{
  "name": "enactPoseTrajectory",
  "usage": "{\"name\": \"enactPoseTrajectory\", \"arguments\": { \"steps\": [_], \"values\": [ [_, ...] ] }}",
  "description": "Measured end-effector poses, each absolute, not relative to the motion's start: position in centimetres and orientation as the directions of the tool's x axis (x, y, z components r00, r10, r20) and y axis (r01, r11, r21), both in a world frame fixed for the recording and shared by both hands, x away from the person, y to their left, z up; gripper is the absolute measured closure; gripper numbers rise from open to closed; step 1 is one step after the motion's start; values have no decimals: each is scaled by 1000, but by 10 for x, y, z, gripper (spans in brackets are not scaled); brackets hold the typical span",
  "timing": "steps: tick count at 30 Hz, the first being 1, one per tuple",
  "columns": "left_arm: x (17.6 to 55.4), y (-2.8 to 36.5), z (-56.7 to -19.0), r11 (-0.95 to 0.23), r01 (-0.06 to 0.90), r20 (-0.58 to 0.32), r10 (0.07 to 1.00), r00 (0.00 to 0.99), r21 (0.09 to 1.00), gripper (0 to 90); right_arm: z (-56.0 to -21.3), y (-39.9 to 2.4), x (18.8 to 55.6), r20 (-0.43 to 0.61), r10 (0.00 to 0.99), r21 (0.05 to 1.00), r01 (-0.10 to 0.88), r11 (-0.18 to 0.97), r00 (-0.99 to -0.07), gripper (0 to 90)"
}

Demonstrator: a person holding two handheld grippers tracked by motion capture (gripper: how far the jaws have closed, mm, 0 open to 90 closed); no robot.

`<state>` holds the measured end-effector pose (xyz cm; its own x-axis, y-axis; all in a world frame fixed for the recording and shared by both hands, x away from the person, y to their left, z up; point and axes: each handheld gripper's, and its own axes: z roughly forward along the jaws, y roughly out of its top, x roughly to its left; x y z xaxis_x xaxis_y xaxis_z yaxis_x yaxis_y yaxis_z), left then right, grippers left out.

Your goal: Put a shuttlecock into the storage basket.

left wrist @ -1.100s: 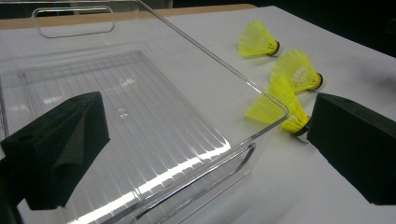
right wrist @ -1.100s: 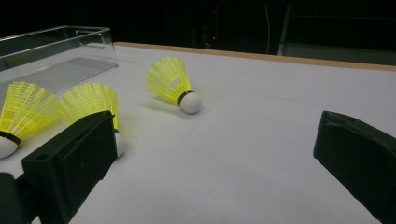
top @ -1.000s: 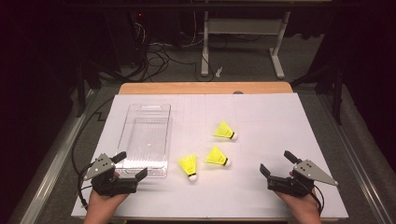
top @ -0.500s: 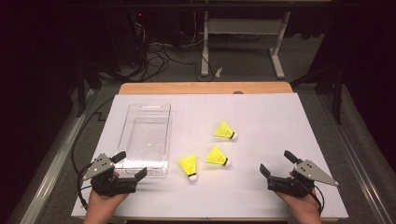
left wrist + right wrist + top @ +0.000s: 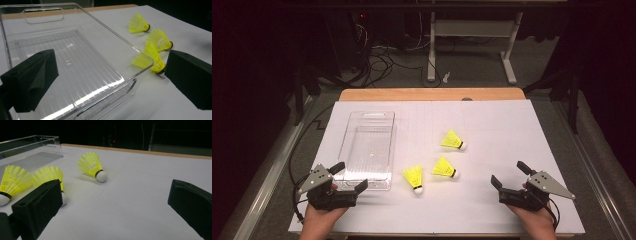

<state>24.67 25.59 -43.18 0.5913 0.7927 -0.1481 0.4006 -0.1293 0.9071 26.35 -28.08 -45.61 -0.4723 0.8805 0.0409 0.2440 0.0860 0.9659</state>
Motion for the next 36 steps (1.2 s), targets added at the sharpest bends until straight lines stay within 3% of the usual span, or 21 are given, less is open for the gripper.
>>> {"name": "enactPoseTrajectory", "arguments": {
  "steps": [13, 22, 36],
  "values": [
    [248, 286, -431, -91, 417, -163, 829, 535, 905, 3, -456, -282, 264, 37, 882, 963, 251, 94, -470, 2],
    [246, 318, -433, -2, 420, -214, 858, 467, 907, 3, -457, -282, 266, 33, 884, 960, 261, 101, -466, 2],
    [243, 326, -432, -21, 426, -197, 865, 462, 904, 3, -459, -285, 266, 33, 893, 960, 261, 96, -449, 2]
  ]
}}
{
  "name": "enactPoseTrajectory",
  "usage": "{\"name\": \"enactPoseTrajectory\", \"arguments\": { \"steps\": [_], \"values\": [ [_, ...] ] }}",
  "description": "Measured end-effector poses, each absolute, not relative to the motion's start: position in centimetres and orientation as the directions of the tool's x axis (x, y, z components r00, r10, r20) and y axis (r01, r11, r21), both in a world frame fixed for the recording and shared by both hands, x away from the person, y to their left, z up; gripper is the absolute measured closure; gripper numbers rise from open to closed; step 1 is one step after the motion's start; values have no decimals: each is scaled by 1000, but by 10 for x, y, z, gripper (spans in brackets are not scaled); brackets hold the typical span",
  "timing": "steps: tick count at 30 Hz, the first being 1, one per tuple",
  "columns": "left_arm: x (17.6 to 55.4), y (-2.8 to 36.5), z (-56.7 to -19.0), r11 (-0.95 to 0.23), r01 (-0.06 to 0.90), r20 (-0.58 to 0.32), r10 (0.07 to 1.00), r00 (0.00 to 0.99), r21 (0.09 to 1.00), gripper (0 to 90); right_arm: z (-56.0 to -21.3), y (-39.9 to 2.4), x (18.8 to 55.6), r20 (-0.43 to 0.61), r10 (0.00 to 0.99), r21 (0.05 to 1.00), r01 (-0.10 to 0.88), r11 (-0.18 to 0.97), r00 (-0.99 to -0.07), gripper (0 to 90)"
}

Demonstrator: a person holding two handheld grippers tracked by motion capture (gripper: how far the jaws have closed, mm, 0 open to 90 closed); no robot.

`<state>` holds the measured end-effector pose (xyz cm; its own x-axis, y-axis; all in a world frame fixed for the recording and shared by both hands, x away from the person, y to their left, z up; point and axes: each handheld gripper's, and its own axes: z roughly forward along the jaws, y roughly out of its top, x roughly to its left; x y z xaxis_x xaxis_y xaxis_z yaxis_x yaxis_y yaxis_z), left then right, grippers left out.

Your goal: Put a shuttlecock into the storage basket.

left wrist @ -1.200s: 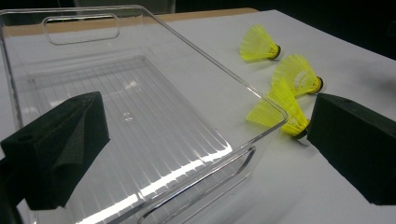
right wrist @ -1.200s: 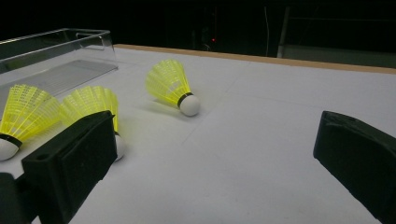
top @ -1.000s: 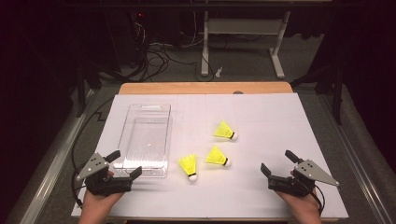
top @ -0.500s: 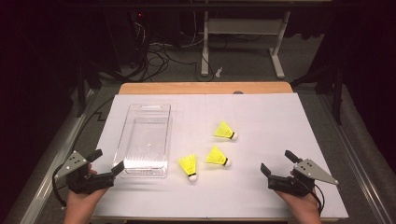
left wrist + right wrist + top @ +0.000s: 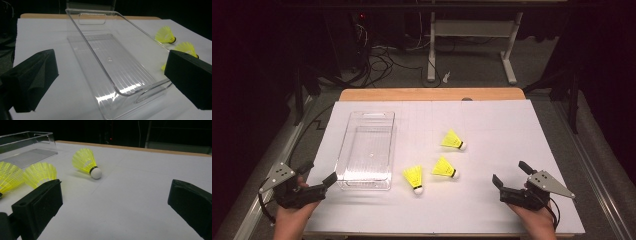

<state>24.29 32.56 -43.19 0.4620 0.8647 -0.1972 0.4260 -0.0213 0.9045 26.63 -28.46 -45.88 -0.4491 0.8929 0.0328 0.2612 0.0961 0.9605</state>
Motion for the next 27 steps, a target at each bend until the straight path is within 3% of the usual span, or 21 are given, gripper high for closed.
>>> {"name": "enactPoseTrajectory", "arguments": {
  "steps": [27],
  "values": [
    [243, 309, -438, -145, 544, -177, 850, 496, 827, 8, -453, -281, 268, 34, 866, 966, 239, 100, -499, 2]
  ]
}}
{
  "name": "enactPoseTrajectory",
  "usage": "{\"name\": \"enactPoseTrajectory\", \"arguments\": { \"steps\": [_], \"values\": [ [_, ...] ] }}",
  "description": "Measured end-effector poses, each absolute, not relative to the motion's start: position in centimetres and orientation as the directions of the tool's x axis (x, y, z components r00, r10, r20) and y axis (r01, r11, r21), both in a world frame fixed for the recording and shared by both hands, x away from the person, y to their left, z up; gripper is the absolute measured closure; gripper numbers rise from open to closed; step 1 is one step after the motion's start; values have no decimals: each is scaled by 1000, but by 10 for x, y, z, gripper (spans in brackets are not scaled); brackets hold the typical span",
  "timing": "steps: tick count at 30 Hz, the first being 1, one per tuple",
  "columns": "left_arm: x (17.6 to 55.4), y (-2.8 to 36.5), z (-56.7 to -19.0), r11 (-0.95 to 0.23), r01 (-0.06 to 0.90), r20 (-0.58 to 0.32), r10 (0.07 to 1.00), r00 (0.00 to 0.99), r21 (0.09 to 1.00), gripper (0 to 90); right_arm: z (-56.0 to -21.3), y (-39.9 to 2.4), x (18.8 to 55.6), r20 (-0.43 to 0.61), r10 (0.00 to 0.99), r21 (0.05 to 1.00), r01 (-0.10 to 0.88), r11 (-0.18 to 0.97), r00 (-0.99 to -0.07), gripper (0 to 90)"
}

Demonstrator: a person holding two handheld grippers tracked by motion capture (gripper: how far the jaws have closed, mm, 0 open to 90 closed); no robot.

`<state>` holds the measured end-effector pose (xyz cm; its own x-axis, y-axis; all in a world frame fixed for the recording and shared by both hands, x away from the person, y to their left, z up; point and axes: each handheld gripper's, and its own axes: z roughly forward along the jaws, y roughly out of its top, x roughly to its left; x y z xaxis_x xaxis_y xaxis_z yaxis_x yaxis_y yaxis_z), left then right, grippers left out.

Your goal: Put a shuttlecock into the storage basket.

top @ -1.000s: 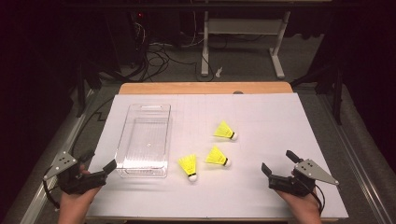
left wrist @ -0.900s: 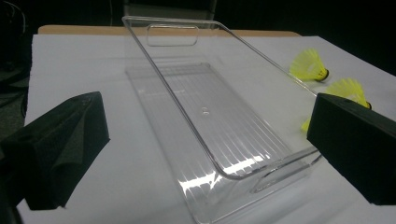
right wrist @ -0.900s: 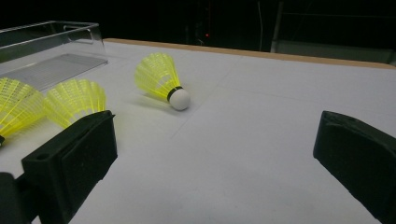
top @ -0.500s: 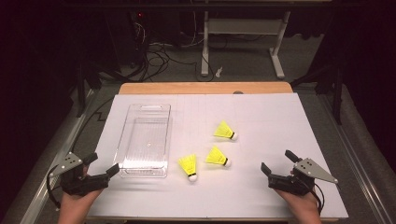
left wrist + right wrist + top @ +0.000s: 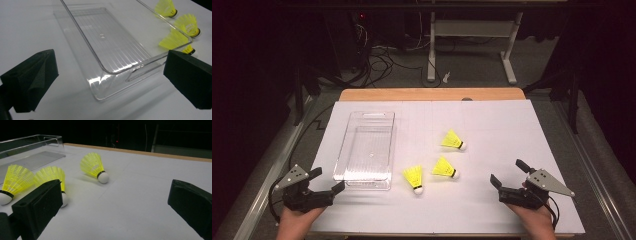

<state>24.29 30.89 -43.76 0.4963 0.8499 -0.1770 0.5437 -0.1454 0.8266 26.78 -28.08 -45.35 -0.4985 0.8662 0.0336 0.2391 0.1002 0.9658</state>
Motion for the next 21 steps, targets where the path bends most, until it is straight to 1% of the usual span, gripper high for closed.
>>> {"name": "enactPoseTrajectory", "arguments": {
  "steps": [1, 5, 9, 13, 21],
  "values": [
    [243, 307, -439, -166, 561, -173, 848, 501, 811, 7, -454, -281, 269, 32, 870, 965, 243, 102, -493, 2],
    [245, 306, -442, -167, 590, -188, 850, 492, 790, 5, -454, -281, 271, 38, 870, 965, 244, 96, -491, 2],
    [246, 302, -444, -193, 604, -176, 850, 496, 773, 3, -456, -281, 271, 36, 869, 966, 241, 97, -494, 2],
    [249, 299, -447, -213, 622, -166, 853, 494, 753, 3, -459, -282, 272, 51, 868, 960, 264, 94, -494, 2],
    [251, 296, -450, -234, 653, -175, 850, 497, 721, 3, -459, -283, 272, 48, 871, 960, 263, 94, -488, 2]
  ]
}}
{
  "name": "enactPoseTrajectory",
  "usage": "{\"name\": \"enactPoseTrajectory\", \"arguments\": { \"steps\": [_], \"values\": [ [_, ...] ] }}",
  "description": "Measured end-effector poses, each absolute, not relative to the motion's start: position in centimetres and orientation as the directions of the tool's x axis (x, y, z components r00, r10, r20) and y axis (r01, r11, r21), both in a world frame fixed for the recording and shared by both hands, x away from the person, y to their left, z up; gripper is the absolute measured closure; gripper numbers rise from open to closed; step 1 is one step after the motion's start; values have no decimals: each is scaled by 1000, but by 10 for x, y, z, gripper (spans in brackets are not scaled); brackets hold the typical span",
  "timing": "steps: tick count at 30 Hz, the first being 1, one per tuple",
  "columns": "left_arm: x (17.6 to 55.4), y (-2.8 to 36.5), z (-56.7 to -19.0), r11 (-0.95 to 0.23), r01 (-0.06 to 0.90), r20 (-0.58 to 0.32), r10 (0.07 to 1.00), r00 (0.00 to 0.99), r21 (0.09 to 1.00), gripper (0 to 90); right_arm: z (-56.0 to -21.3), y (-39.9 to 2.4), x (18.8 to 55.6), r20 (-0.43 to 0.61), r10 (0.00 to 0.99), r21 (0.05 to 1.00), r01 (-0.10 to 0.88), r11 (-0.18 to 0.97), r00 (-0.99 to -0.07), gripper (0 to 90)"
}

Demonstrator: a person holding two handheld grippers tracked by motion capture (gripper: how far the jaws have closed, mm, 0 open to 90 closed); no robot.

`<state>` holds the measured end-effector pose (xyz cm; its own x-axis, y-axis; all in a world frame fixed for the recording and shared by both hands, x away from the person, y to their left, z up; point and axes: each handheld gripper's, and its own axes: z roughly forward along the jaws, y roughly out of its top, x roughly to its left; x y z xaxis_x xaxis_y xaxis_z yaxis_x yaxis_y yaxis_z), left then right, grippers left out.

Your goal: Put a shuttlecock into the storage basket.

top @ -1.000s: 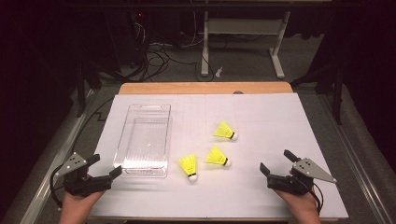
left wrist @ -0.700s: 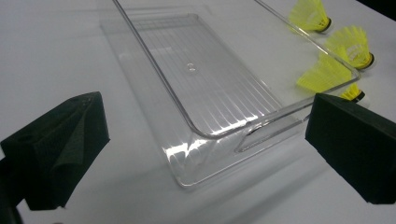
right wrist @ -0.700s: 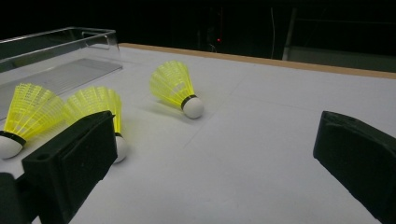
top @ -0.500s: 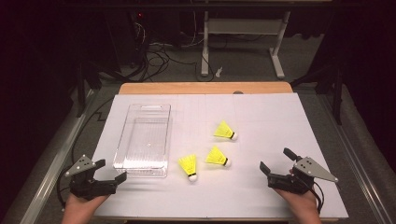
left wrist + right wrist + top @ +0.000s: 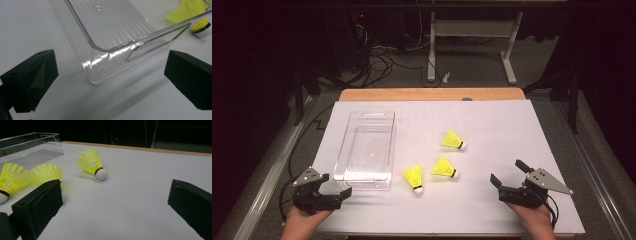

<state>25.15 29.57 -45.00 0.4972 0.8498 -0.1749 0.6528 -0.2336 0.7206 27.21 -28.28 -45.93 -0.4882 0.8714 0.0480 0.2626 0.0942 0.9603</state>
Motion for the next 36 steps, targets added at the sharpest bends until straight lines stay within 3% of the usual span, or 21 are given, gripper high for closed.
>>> {"name": "enactPoseTrajectory", "arguments": {
  "steps": [28, 36],
  "values": [
    [251, 292, -447, -282, 748, -182, 863, 471, 601, 7, -459, -286, 270, 43, 880, 960, 263, 95, -474, 2],
    [256, 294, -447, -282, 792, -220, 862, 457, 542, 7, -459, -284, 270, 34, 874, 959, 261, 107, -484, 2]
  ]
}}
